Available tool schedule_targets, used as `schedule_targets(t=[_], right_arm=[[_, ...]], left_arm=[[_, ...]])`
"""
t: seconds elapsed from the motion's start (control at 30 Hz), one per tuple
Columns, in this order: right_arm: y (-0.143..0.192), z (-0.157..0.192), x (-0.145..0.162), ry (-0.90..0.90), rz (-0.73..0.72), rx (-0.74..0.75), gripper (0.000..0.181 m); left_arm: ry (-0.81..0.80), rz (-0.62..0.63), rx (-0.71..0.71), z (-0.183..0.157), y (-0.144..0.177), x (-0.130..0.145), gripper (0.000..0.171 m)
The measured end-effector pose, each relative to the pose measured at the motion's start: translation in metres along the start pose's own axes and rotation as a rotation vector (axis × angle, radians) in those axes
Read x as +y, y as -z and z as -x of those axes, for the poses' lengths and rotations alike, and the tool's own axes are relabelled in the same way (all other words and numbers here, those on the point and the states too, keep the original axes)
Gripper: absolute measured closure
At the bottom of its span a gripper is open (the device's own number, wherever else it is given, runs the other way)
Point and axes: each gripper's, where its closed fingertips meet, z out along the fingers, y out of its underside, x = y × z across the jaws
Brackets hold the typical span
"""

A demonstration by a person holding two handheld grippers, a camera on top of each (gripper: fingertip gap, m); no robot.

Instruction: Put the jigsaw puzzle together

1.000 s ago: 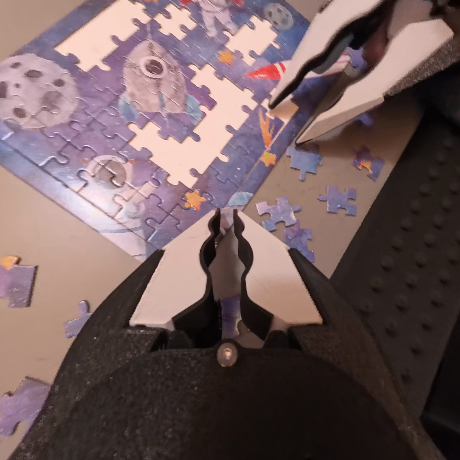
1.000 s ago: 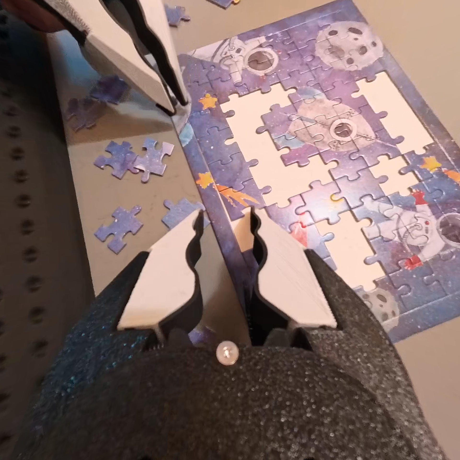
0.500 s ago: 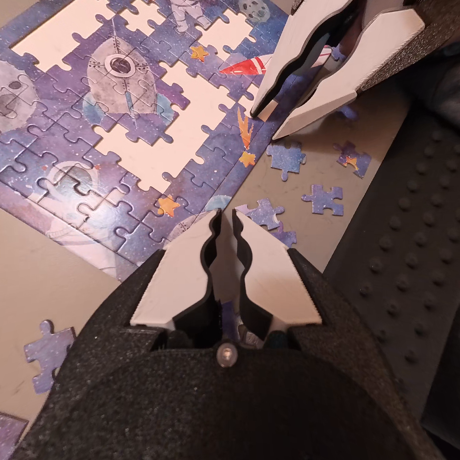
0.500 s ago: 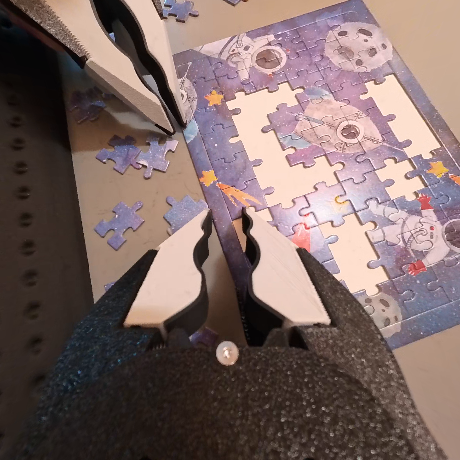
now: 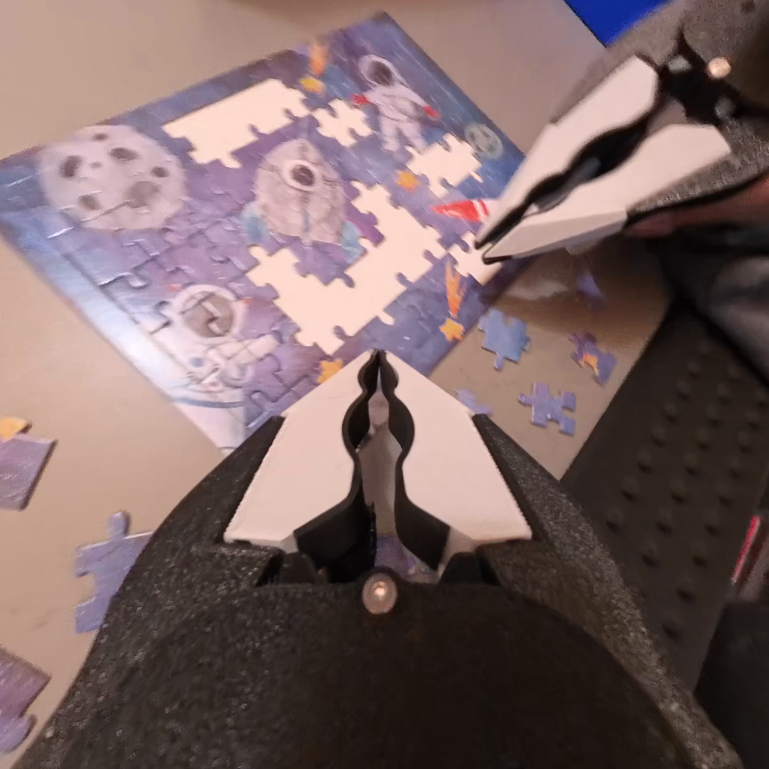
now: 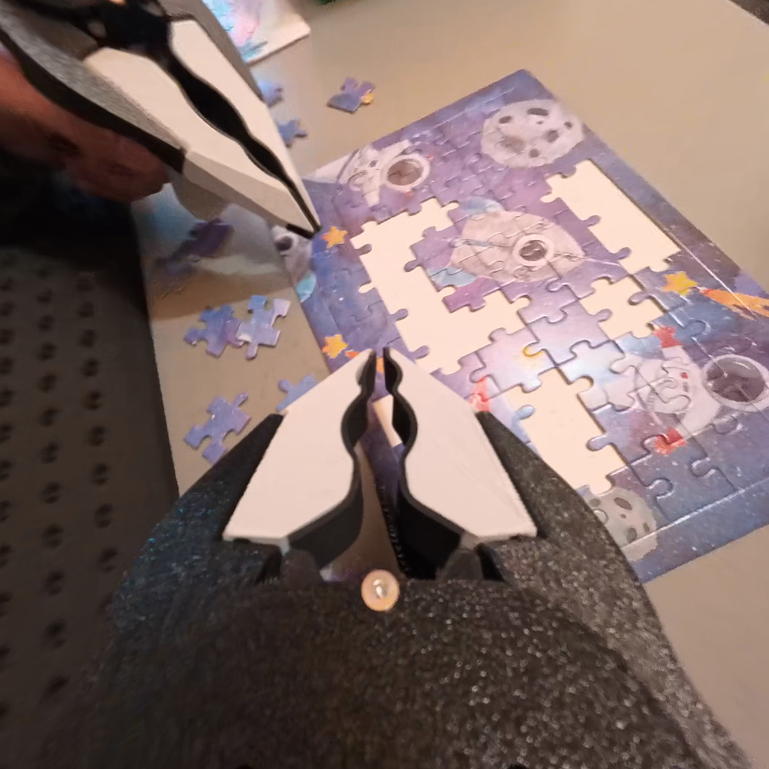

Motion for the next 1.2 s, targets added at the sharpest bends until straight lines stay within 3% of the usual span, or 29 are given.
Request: schedule_targets(t=[0.2,0.4,0.57,0.73,0.93,1.1,1.2], right_arm=[[-0.021,-0.003,0.017,0.047,0.105,0.068,0.181],[-0.019,-0.005,0.016,-0.002,0.082,0.057,0.181],[0.050,-0.042,0.005,-0.087,-0.081,0.200,0.181],[0.104,-0.049,0.052,-0.127,-0.023,0.313,0.170],[0.131,-0.023,0.111,-0.212,0.093,0.338,0.154],[0.134,0.004,0.107,-0.179,0.039,0.297,0.154],[0.131,0.020,0.112,-0.134,0.088,0.296,0.153]], left_arm=[[0.018,0.046,-0.052,0.016,-0.009,0.011,0.171],[0.048,0.065,-0.030,0.017,-0.011,0.015,0.171],[0.061,-0.032,-0.087,0.020,0.016,0.003,0.167],[0.088,-0.041,-0.220,0.040,0.065,0.023,0.158],[0.178,-0.070,-0.307,0.043,0.102,0.053,0.155],[0.189,-0.107,-0.316,0.023,0.116,0.056,0.155],[0.145,-0.115,-0.323,0.004,0.125,0.053,0.155]])
